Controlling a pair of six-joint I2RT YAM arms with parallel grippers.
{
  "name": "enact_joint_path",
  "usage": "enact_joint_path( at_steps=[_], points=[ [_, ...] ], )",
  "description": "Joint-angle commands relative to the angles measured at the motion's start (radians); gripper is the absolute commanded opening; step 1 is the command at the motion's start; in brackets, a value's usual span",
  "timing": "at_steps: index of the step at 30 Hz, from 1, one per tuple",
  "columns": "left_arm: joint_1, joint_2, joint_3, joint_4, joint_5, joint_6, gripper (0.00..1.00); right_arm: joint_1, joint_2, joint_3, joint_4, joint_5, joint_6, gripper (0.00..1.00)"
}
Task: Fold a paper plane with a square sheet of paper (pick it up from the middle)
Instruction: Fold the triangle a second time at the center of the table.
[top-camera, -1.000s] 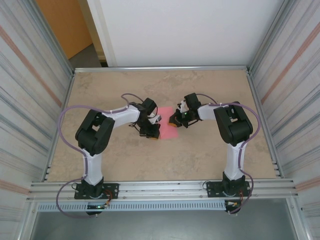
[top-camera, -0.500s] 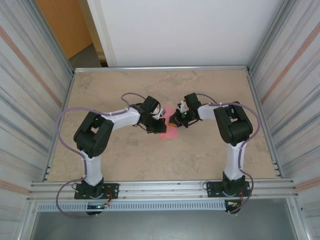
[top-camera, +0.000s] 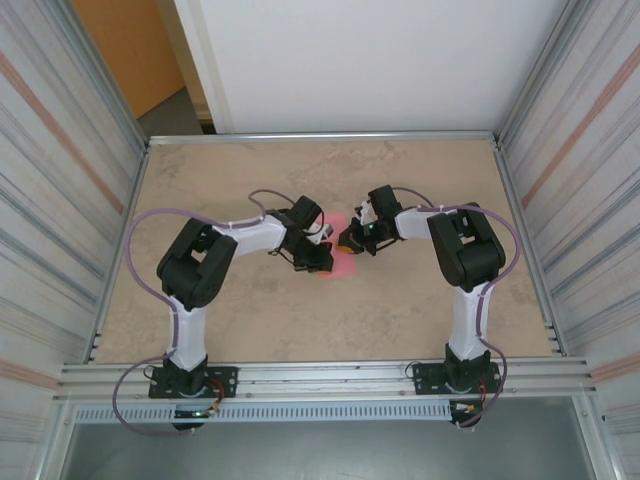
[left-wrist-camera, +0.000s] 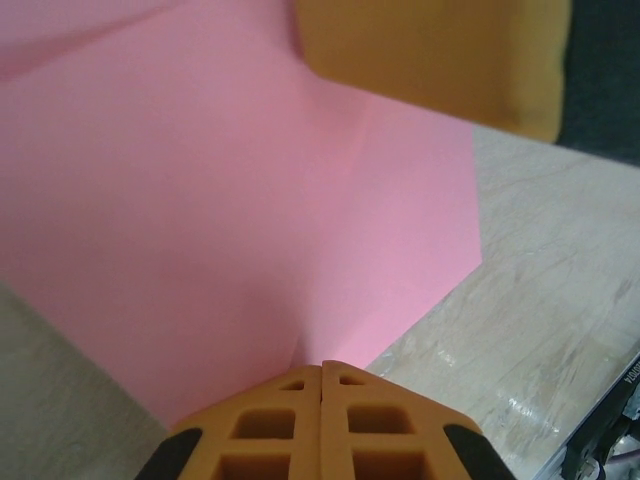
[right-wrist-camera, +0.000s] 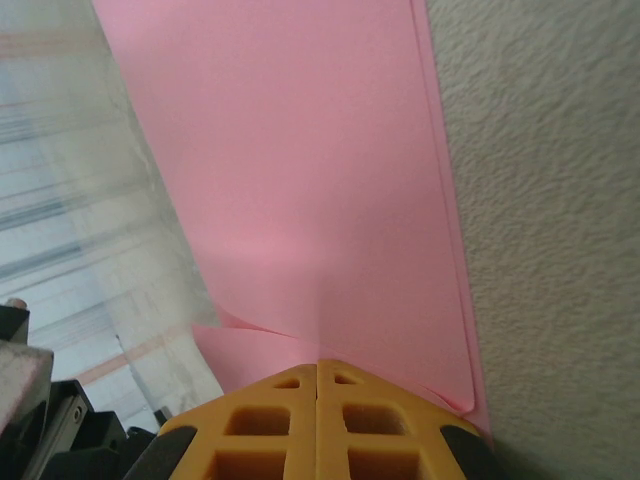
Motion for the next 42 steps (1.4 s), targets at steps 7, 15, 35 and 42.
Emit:
enact_joint_path(
  at_steps=[7,15,35,42],
  points=[
    [0.037,-0.003,-0.027,-0.049,-0.008,0.055,0.0,-0.026,0.105,-0.028,-0.143,0.176,-0.025,0.0],
    [0.058,-0.019,-0.034,-0.044,0.01,0.059,0.0,-0.024,0.113,-0.016,-0.171,0.187,-0.041,0.0],
    [0.158,-0.042,-0.138,-0.053,0.103,0.068,0.02,-0.026,0.15,0.028,-0.263,0.235,-0.077,0.0],
    [0.181,-0.149,-0.153,0.025,0.172,0.023,0.02,-0.024,0.149,0.033,-0.261,0.228,-0.082,0.0]
  ],
)
